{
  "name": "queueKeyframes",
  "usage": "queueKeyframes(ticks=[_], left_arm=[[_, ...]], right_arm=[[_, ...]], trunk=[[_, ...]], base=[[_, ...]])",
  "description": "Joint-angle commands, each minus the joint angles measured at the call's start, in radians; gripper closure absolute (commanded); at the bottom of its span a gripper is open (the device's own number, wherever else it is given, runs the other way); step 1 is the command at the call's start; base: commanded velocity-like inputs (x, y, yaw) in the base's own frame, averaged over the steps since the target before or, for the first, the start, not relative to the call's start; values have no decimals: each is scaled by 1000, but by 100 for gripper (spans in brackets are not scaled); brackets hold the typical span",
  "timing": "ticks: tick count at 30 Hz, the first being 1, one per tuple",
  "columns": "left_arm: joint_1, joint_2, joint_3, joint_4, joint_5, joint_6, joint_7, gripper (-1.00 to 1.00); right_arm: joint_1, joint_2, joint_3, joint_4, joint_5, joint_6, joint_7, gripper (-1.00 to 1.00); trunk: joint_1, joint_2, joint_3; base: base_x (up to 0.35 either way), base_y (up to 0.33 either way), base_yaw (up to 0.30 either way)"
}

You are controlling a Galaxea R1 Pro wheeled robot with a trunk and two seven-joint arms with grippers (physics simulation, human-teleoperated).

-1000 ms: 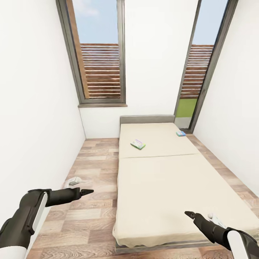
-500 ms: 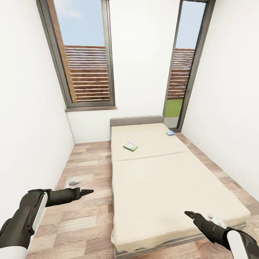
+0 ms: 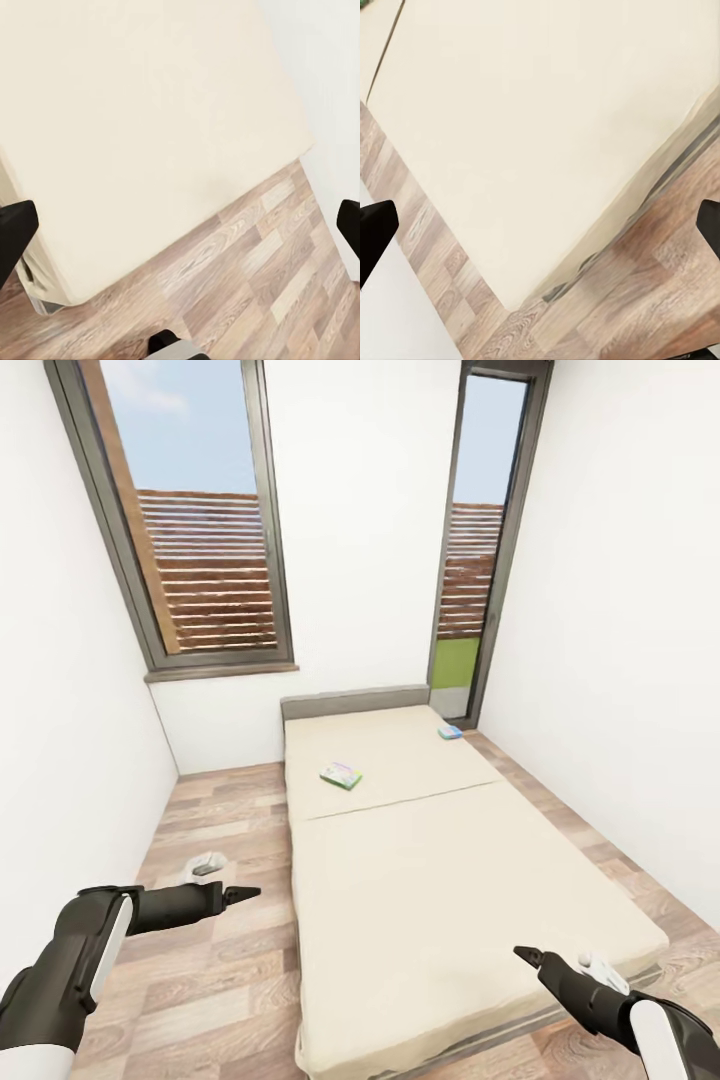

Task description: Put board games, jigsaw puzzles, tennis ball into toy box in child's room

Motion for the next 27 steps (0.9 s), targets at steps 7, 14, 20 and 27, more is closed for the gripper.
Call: queueKeyframes(ticks=[7, 14, 20, 27], left_arm=[[-1, 0, 1, 0, -1, 8, -4, -100], [-1, 0, 2, 0, -1, 8, -4, -100], [-1, 0, 2, 0, -1, 8, -4, -100], [-1, 0, 1, 0, -1, 8, -4, -100]], right_arm=[[-1, 1, -2, -1, -8, 5, 1, -100], [-1, 2, -3, -1, -10, 5, 1, -100], [-1, 2, -3, -1, -11, 5, 2, -100], [-1, 2, -3, -1, -10, 5, 1, -100]], trunk=[[1, -2, -2], [1, -2, -2], [1, -2, -2], [1, -2, -1]], base=[[20, 43, -17], [3, 198, -3], [1, 87, -1], [26, 61, 0]])
